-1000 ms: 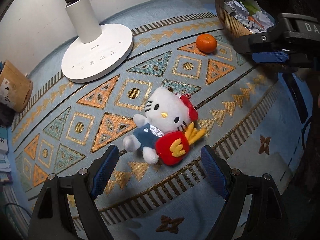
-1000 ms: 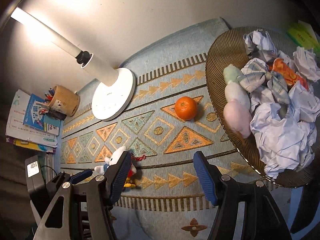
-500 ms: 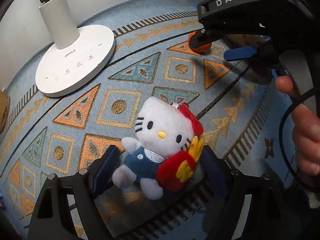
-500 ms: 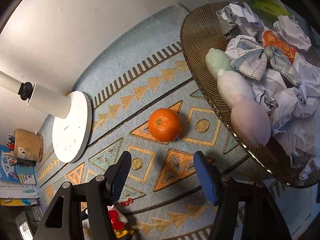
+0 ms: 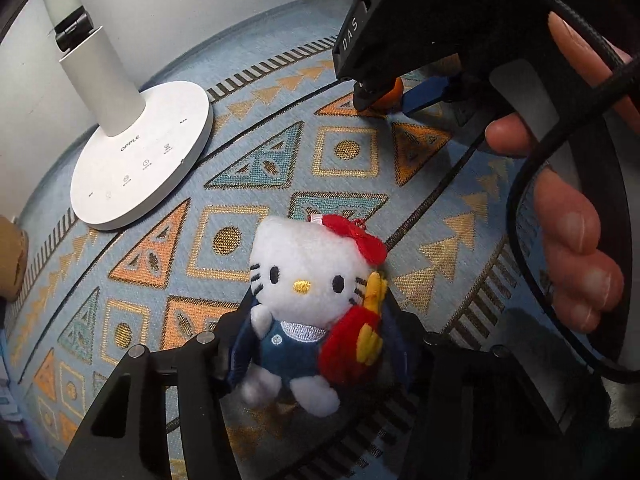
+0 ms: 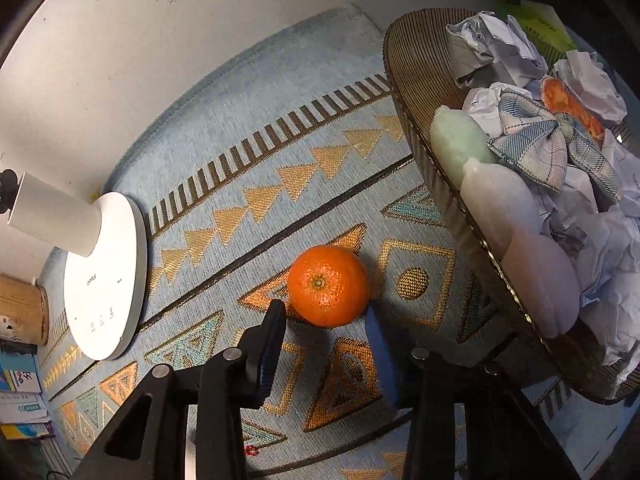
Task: Organize objects
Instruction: 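Grasp the Hello Kitty plush with the left gripper while the right moves toward the mandarin, then grasp the mandarin with the right gripper while the left holds the Hello Kitty plush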
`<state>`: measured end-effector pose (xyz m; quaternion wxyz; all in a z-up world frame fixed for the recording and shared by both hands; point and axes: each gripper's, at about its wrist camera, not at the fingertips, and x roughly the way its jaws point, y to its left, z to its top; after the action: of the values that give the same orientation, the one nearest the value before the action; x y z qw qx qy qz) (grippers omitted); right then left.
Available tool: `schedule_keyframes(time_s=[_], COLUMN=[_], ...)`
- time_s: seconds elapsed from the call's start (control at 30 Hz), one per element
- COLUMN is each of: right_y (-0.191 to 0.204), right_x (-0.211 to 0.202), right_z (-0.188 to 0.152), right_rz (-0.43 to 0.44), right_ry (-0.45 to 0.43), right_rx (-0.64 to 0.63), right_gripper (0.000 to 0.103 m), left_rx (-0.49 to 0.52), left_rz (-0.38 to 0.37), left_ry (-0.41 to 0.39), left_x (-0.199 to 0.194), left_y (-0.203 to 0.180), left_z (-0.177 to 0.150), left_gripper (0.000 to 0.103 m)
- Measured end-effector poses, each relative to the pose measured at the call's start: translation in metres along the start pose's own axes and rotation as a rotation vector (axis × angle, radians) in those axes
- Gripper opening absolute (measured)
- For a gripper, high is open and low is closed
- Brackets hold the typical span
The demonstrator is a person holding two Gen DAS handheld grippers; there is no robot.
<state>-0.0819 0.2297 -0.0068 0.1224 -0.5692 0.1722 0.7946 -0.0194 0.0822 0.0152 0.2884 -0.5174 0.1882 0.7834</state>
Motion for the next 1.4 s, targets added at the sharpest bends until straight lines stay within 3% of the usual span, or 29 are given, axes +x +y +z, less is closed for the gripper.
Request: schedule_keyframes(time_s=[0.33,0.4,0.57,0.8,0.97,1.03,1.07,1.1,1.13,1.4], right_y=[-0.002,0.001,0.015,-0.021,-0.032,-0.027,-0.025,-0.024,-0.023,-0.013], right_x=[-0.019,-0.029,-0.058,-0.082,-0.100,-0.091,-0.082,-0.072,-0.062,-0.017], right_z=[-0.004,-0.006,-0.018,-0.030,-0.042,-0.042,-0.042,-0.042,-0.042,-0.023], right_rz=[0.051,0.074,0.131,0.267,0.307,0.312,0.313,0.321,0.322,0.146], right_ry=[-0.027,-0.037,-0.086,-0.064,-0.053,-0.006,0.030,0.065,0.077,-0.019], right_rx=[-0.034,-0.055,-0.114,-0.114,-0.170,-0.197,-0.191,-0.173,-0.148,-0.040], right_gripper=[0.033,0.024,0.022,0.017,0.017,0.022,0.035,0.057,0.061,0.061], left_rx=[-0.036,-0.058,-0.118,-0.222,-0.278,-0.313,-0.330,-0.345,-0.356,-0.347], left_rz=[0.046,0.059,0.096,0.147,0.164,0.163,0.164,0.161,0.158,0.208], left_ry=[-0.033,-0.041,-0.065,-0.083,-0.082,-0.083,-0.084,-0.085,-0.084,-0.050], left_x=[-0.028,-0.037,-0.060,-0.059,-0.059,-0.058,-0.059,-0.060,-0.062,-0.069], left_y=[0.002,0.001,-0.006,-0.003,-0.008,-0.008,-0.007,-0.006,-0.006,0.008], left_z=[0.003,0.002,-0.013,-0.025,-0.024,-0.024,-0.025,-0.027,-0.031,-0.067], left_gripper=[0.051,0.051,0.051,0.051,0.051,0.051,0.051,0.051,0.051,0.051])
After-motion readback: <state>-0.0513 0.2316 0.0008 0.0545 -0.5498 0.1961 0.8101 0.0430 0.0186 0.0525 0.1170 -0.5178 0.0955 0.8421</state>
